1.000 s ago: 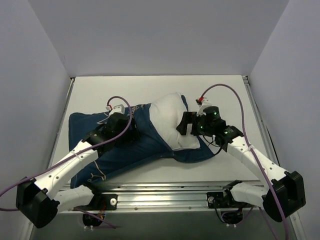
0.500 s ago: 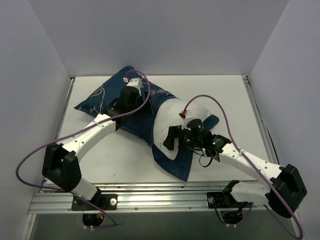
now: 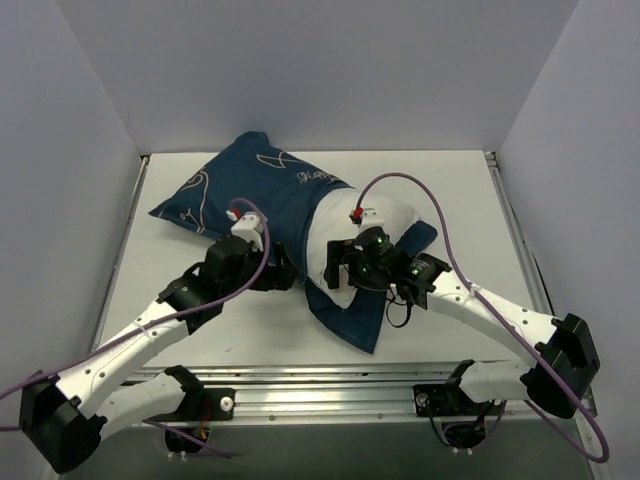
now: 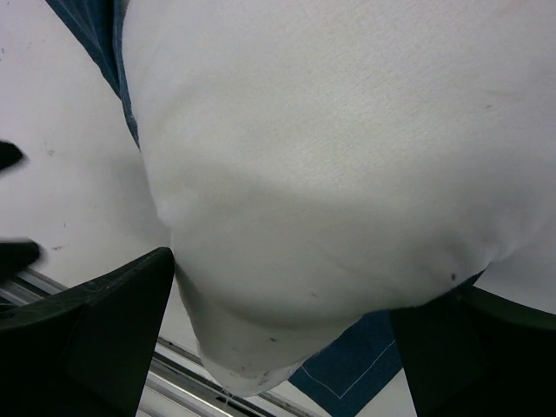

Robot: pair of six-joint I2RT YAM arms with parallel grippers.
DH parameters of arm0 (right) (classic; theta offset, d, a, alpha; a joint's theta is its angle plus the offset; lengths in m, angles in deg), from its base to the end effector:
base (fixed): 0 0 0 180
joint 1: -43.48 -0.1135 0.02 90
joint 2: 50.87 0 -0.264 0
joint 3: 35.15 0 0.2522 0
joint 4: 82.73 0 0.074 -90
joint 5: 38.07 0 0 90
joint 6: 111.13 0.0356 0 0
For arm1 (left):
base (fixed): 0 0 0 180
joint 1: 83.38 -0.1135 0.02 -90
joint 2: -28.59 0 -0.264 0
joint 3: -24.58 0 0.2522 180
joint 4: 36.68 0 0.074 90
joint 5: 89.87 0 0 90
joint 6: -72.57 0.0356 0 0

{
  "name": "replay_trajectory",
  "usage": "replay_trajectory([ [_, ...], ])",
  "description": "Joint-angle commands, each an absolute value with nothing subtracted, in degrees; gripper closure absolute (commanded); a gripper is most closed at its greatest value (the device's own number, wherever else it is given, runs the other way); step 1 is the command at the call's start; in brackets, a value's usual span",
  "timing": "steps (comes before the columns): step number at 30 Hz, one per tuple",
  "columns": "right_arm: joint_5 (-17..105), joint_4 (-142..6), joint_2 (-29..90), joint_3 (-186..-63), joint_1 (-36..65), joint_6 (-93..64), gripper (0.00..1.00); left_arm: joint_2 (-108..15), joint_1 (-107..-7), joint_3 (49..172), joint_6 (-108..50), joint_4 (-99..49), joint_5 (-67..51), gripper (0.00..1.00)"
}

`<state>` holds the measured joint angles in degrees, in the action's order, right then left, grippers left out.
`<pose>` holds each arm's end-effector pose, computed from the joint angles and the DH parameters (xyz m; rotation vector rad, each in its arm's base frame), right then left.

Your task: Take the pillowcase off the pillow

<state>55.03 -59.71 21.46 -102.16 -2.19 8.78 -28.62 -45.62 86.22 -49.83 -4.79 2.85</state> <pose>0.2022 0.2042 0.2897 -0.2607 2.1369 0.7412 0.1795 -0.1369 0.3044 0.0688 2.1250 -0.7007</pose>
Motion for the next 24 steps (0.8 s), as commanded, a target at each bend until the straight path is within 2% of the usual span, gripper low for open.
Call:
replay_trajectory([
  [1,60.19,-56.23,21.90,-105.16,-3.98,10.33,0.00,-31.16,-37.71,80.37,-54.16,-10.58,-0.40,0.11],
  [9,59.84,-57.80,24.27,-103.84,-5.65,12.09,0.00,-42.41,-33.10,79.12,-56.19,-20.63,3.99,0.16],
  [12,59.23,-59.73,24.28,-102.79,-6.18,13.06,0.00,-47.85,-33.10,80.00,-56.19,-21.42,6.71,0.22],
  [16,57.74,-61.84,25.24,-101.29,-6.53,13.85,0.03,-51.91,-33.28,79.92,-56.80,-25.37,9.18,0.35],
  [18,56.69,-62.64,25.68,-100.24,-6.62,14.11,0.11,-54.01,-33.28,79.83,-57.59,-26.25,10.23,0.51],
  [19,55.29,-63.34,25.94,-99.97,-6.62,14.29,0.16,-54.63,-33.37,79.83,-57.68,-26.87,10.85,0.58],
  [20,54.75,-63.52,26.03,-99.80,-6.62,14.29,0.36,-55.16,-33.45,79.91,-57.94,-26.96,11.38,0.64],
  [21,54.57,-63.35,26.03,-99.88,-6.62,14.29,0.49,-55.69,-33.63,80.09,-58.29,-26.70,11.73,0.77],
  [22,55.00,-62.65,25.51,-99.97,-6.62,14.29,0.63,-55.69,-34.59,80.18,-58.56,-25.65,11.99,0.82],
  [23,55.36,-62.03,24.98,-100.15,-6.62,14.29,0.90,-55.52,-35.29,80.35,-59.00,-25.03,12.26,0.86],
  [24,55.97,-61.33,24.37,-100.32,-6.62,14.12,0.98,-54.21,-36.00,80.18,-59.70,-24.59,12.61,0.92],
])
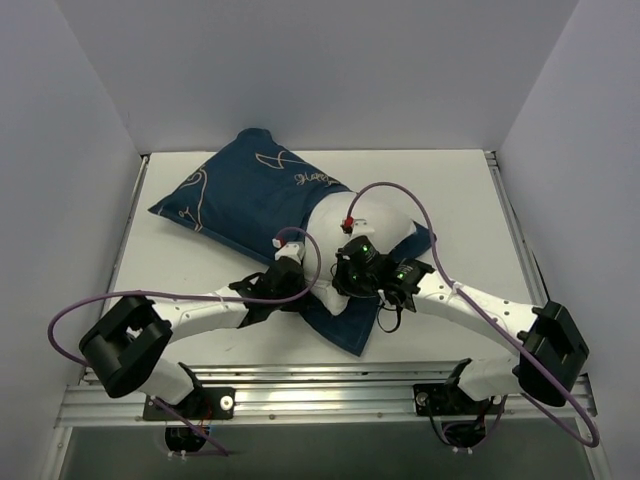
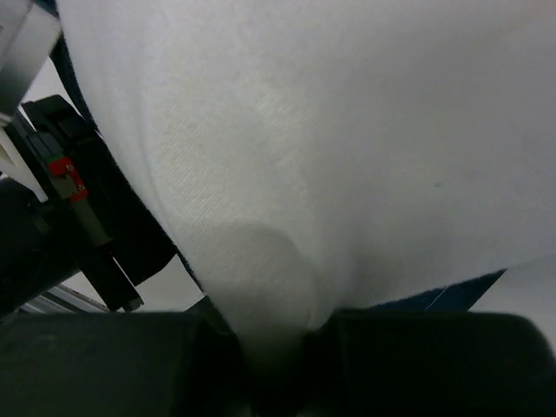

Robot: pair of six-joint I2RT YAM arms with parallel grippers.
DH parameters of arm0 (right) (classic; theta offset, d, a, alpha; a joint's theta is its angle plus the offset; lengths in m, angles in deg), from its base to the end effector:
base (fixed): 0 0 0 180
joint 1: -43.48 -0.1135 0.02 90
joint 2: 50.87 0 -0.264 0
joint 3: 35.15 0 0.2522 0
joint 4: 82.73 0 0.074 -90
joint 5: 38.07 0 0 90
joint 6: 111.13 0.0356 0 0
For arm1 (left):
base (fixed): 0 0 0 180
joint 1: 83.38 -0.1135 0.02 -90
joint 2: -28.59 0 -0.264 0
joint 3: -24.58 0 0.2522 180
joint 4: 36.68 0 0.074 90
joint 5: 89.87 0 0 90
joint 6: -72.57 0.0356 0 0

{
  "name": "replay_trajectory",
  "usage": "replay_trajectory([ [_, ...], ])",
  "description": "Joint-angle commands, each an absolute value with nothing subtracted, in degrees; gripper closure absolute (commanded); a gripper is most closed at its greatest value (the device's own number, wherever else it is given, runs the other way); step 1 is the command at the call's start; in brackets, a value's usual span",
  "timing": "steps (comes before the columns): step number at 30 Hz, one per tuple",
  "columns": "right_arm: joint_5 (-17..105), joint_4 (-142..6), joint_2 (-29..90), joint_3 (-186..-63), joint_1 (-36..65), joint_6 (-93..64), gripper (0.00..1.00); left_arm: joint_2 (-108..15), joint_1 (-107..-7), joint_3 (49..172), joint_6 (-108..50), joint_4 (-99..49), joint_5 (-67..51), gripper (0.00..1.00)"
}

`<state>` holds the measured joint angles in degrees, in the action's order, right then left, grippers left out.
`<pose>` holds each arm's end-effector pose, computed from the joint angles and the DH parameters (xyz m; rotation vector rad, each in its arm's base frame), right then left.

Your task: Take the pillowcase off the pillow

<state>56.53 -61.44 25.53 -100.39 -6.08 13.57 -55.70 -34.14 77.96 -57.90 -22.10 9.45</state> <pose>0.1953 0.2248 0.2625 -0.2403 2.2237 0.7572 0.1915 -0.2133 0.1688 0.1047 2.4228 -0.5595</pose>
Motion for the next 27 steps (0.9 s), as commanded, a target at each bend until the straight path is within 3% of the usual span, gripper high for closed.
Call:
replay_trajectory([
  [1,56.50,-59.58,22.80,-101.02,-6.62,14.03,1.00,-53.33,-37.48,79.66,-60.14,-23.81,13.31,0.95],
  [9,55.98,-47.18,11.29,-110.24,-6.45,8.77,1.00,-45.15,-46.89,79.91,-61.11,-16.86,25.15,0.98],
  [17,45.97,-37.07,1.43,-121.32,-6.53,1.20,1.00,-50.32,-49.89,82.20,-62.69,-18.69,34.31,0.98],
  [24,35.33,-35.30,-1.39,-119.58,-6.62,-1.61,1.00,-58.32,-52.44,85.97,-58.66,-25.46,30.73,0.97],
  [27,34.27,-36.97,1.49,-114.57,-6.62,-1.79,0.97,-57.98,-52.44,87.65,-57.07,-25.82,25.81,0.90],
])
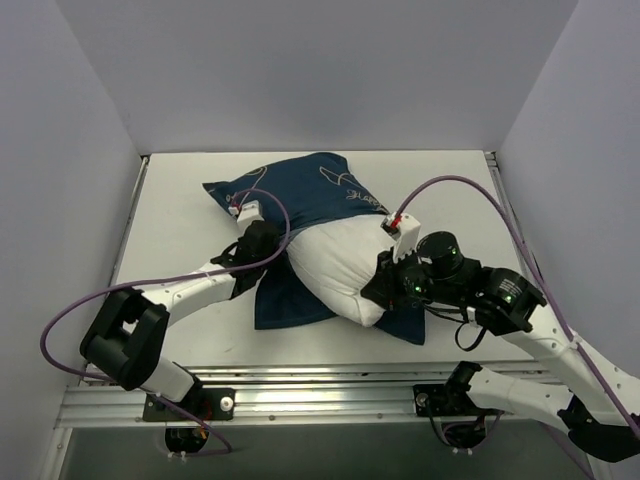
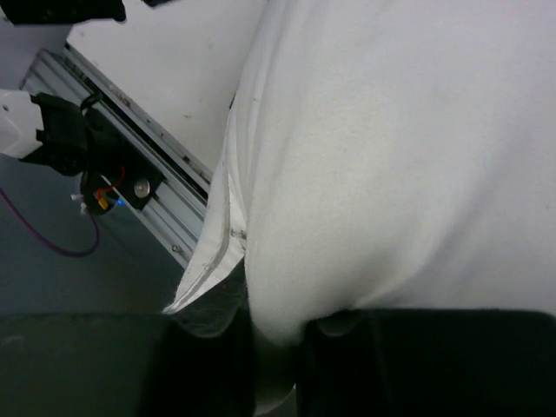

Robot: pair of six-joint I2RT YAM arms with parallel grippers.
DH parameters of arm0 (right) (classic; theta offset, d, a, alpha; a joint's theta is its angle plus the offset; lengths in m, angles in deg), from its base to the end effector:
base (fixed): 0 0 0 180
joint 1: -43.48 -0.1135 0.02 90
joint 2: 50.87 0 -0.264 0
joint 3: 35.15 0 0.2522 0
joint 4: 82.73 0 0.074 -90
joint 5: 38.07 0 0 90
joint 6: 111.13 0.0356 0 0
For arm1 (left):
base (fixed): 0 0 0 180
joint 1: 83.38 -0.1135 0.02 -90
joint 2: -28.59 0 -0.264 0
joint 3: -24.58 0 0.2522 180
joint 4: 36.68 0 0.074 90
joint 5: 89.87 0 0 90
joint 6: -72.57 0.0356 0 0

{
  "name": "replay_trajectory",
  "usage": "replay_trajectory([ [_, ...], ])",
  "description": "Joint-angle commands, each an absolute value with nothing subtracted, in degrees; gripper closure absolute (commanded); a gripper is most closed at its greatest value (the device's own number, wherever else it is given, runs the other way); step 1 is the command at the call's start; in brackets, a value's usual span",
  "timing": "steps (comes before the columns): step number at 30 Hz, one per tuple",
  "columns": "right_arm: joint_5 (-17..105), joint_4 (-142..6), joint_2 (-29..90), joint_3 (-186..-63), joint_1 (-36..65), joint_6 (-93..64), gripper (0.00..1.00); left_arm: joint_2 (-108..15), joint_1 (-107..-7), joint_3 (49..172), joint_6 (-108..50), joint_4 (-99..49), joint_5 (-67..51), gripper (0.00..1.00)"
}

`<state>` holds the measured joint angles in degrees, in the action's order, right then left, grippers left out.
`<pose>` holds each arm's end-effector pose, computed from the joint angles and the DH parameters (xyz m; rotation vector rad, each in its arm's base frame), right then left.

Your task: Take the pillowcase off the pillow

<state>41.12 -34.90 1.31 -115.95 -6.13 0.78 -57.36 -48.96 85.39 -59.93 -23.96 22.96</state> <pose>0.1131 0.1433 0.4070 -0.6188 1.9396 0.9994 0.2668 -0.1661 0.2041 -0.3683 2.1585 -0.3186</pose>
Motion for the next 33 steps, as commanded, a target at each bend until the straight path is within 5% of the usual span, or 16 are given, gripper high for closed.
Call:
replay_trajectory([
  [1,33.66,-38.37,2.29,-112.91,-6.62,-1.88,0.81,-57.37,-52.44,87.74,-56.81,-25.47,24.67,0.86],
  [3,31.55,-40.39,4.75,-112.45,-6.62,-2.06,0.55,-53.87,-52.53,87.65,-55.93,-23.20,22.12,0.72],
  [4,30.76,-40.93,5.63,-112.97,-6.62,-2.23,0.36,-52.37,-52.53,87.56,-55.66,-21.44,21.58,0.52],
  [6,29.79,-41.72,7.74,-114.29,-6.62,-3.28,0.17,-46.94,-52.53,87.30,-55.14,-16.44,20.70,0.39],
  [7,29.70,-41.72,8.53,-115.25,-6.62,-4.07,0.13,-45.16,-52.53,86.95,-55.13,-15.02,20.35,0.25],
  [10,33.46,-40.15,11.35,-120.08,-6.53,-6.80,0.05,-38.13,-52.96,85.10,-56.27,-10.01,16.84,0.10],
  [16,57.08,-35.05,17.41,-126.08,1.35,-5.06,0.00,-31.70,-52.70,84.31,-59.53,-3.84,6.32,0.06],
  [22,60.11,-37.94,20.05,-114.77,17.26,-1.71,0.02,-39.16,-52.44,85.35,-59.62,-10.78,-1.70,0.07],
  [27,48.27,-41.43,20.32,-107.72,15.54,-0.74,0.12,-51.19,-52.61,92.11,-56.72,-14.48,-4.09,0.08],
  [33,41.75,-52.59,20.67,-104.45,1.49,6.45,0.14,-62.28,-53.23,108.63,-48.30,-12.91,-3.74,0.04],
])
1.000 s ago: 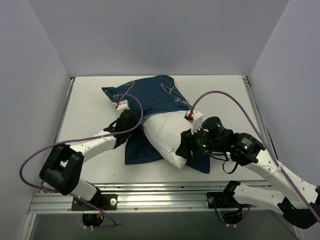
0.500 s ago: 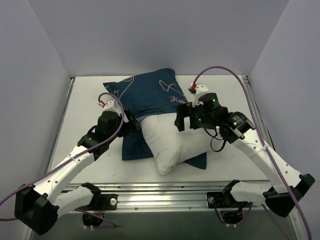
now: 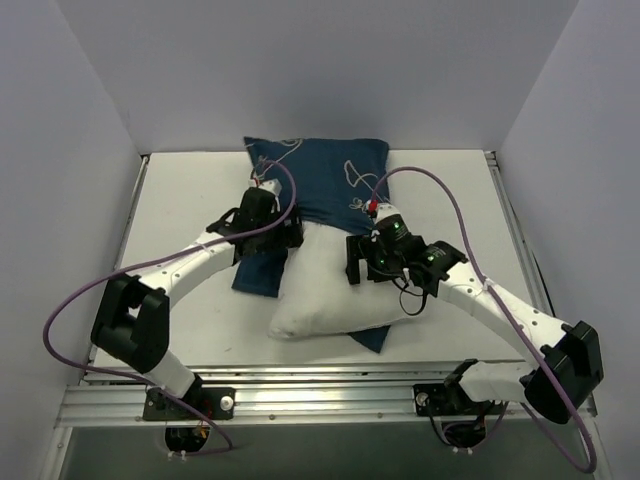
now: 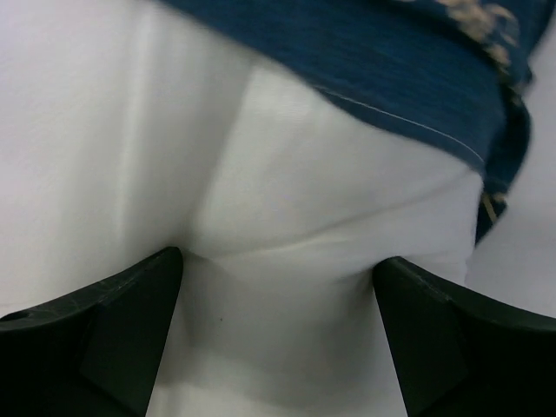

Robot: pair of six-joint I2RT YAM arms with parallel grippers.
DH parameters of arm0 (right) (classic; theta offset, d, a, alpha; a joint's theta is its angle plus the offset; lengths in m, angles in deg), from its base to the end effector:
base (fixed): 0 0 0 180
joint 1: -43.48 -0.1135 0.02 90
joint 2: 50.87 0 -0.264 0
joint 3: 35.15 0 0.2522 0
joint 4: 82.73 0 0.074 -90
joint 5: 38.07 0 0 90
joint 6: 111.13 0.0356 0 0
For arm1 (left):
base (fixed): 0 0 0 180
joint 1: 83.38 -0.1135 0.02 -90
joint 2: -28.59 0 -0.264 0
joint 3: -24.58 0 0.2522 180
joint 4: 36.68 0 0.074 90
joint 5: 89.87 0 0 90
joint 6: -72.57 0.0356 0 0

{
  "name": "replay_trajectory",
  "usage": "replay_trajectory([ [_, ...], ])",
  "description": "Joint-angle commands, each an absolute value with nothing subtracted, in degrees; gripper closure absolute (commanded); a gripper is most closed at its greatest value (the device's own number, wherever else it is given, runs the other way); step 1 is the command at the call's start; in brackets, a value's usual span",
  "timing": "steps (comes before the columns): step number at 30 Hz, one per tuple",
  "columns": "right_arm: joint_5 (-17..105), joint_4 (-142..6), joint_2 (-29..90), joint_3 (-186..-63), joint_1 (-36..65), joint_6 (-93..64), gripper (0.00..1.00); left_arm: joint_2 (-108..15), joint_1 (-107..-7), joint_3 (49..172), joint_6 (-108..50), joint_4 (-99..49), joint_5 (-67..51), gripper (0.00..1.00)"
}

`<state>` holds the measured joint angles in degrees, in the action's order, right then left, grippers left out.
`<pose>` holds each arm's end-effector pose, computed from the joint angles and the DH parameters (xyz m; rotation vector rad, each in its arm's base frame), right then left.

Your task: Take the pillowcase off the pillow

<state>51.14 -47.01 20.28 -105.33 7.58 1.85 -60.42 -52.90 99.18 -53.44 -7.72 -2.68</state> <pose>0.2223 0.1615 0.2936 -0.2637 2.2586 0.5747 0.2916 -0.1736 0.2395 -0.0910 2.4131 -0.6201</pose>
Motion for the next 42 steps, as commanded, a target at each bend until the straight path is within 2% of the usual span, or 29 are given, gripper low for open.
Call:
replay_trajectory([
  [1,41.13,-54.10,21.19,-104.54,0.68,7.16,0.14,-62.81,-53.58,110.57,-47.41,-11.77,-3.04,0.03],
  [6,40.94,-59.13,24.27,-108.13,-0.47,7.44,0.14,-59.13,-57.09,118.13,-42.04,-4.65,2.15,0.05],
  [12,49.47,-57.19,25.68,-112.19,1.11,6.64,0.14,-48.68,-57.19,117.37,-35.89,3.62,7.34,0.06],
  [15,50.09,-58.24,24.28,-111.49,3.30,7.96,0.14,-43.05,-54.30,112.01,-33.34,4.33,6.64,0.06],
  [19,49.91,-58.86,21.56,-109.12,6.91,9.10,0.15,-39.44,-43.68,105.77,-30.09,4.59,11.19,0.06],
  [20,50.35,-58.77,20.42,-108.59,8.22,9.28,0.15,-39.52,-37.82,104.28,-29.65,4.24,12.86,0.06],
  [23,53.58,-56.68,18.57,-106.75,11.20,9.46,0.14,-42.05,-26.56,104.69,-30.17,3.98,20.06,0.06],
  [26,55.18,-54.74,16.38,-104.64,13.50,9.28,0.14,-46.96,-19.95,107.32,-30.43,3.80,26.57,0.06],
  [30,54.05,-53.68,13.47,-101.22,19.55,9.63,0.11,-54.45,-18.25,111.45,-33.07,5.38,30.89,0.06],
  [37,49.04,-54.20,10.39,-95.50,23.08,9.19,0.11,-62.54,-17.81,113.92,-38.87,7.31,34.66,0.06],
  [42,38.86,-59.73,11.09,-91.45,23.09,9.19,0.11,-69.66,-17.99,113.58,-45.98,11.53,39.85,0.04],
])
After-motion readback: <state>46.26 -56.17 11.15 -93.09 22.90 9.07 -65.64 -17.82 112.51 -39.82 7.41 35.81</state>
